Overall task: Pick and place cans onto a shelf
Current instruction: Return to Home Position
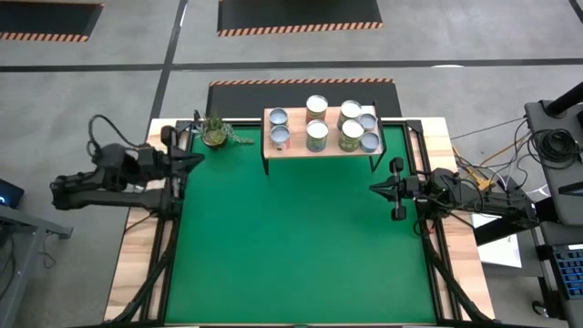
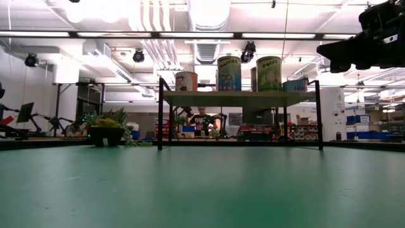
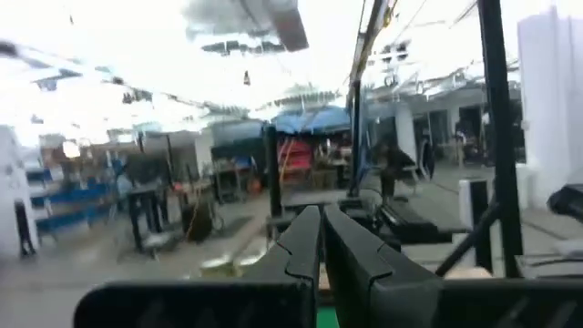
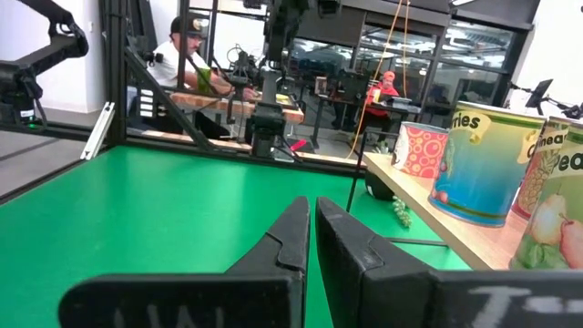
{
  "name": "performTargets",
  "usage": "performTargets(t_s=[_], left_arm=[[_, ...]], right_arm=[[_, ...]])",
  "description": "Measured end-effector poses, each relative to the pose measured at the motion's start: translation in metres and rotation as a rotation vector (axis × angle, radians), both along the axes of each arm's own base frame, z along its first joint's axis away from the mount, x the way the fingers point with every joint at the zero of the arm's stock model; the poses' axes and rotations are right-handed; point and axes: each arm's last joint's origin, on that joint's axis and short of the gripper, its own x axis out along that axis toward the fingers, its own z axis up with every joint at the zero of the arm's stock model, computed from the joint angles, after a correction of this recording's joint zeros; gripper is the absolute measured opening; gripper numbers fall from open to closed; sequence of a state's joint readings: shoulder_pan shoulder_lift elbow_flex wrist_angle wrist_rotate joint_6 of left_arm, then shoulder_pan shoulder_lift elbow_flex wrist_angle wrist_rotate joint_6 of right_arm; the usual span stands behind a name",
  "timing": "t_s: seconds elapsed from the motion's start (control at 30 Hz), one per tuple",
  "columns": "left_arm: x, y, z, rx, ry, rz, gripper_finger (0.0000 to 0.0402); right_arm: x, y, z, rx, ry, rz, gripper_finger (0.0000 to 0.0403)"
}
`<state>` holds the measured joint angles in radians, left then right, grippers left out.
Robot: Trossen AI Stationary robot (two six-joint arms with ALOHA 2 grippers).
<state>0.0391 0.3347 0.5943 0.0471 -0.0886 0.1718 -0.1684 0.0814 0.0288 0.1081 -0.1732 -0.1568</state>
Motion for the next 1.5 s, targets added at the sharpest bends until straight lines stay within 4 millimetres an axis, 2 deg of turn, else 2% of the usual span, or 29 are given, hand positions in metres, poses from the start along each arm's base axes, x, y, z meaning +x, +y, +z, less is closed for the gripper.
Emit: performTargets(t_s=[0.07,0.13,0.27,0.33,0.4,0.47,0.57,0.7,1.03,1.5], left_arm=[[-0.005,0.001,-0.001,-0.036,0.049,0.016,0.0],[-0.013,0.002,-0.015,-0.138,0.107,0.05,0.0],[-0.039,0.001,-0.052,-0.367,0.018,-0.008,0.0],[-0.03,0.0,-0.065,-0.378,0.006,-0.075,0.0],[-0.019,-0.001,-0.081,-0.317,0.142,-0.091,0.0],[-0.011,0.0,-0.089,-0.279,0.103,-0.065,0.0],[0.001,0.002,-0.129,-0.255,0.159,0.003,0.0],[0.012,0.004,-0.169,-0.276,0.205,0.066,0.0],[0.012,0.005,-0.169,-0.264,0.207,0.084,0.0],[0.012,0.005,-0.166,-0.283,0.206,0.078,0.0]], right_arm=[[0.0,0.0,0.0,0.0,0.0,0.0,0.0013],[0.0,0.0,0.0,0.0,0.0,0.0,0.0013],[0.0,0.0,0.0,0.0,0.0,0.0,0.0013],[0.0,0.0,0.0,0.0,0.002,0.0,0.0013],[0.0,0.0,0.0,0.001,0.003,0.006,0.0013],[0.0,0.0,-0.002,0.003,0.017,0.002,0.0013],[0.001,-0.001,-0.006,0.011,0.06,-0.005,0.0013],[0.002,-0.001,-0.009,0.016,0.095,-0.022,0.0013],[0.005,-0.002,-0.016,0.03,0.178,-0.02,0.0013],[0.006,-0.002,-0.018,0.033,0.198,-0.02,0.0013]])
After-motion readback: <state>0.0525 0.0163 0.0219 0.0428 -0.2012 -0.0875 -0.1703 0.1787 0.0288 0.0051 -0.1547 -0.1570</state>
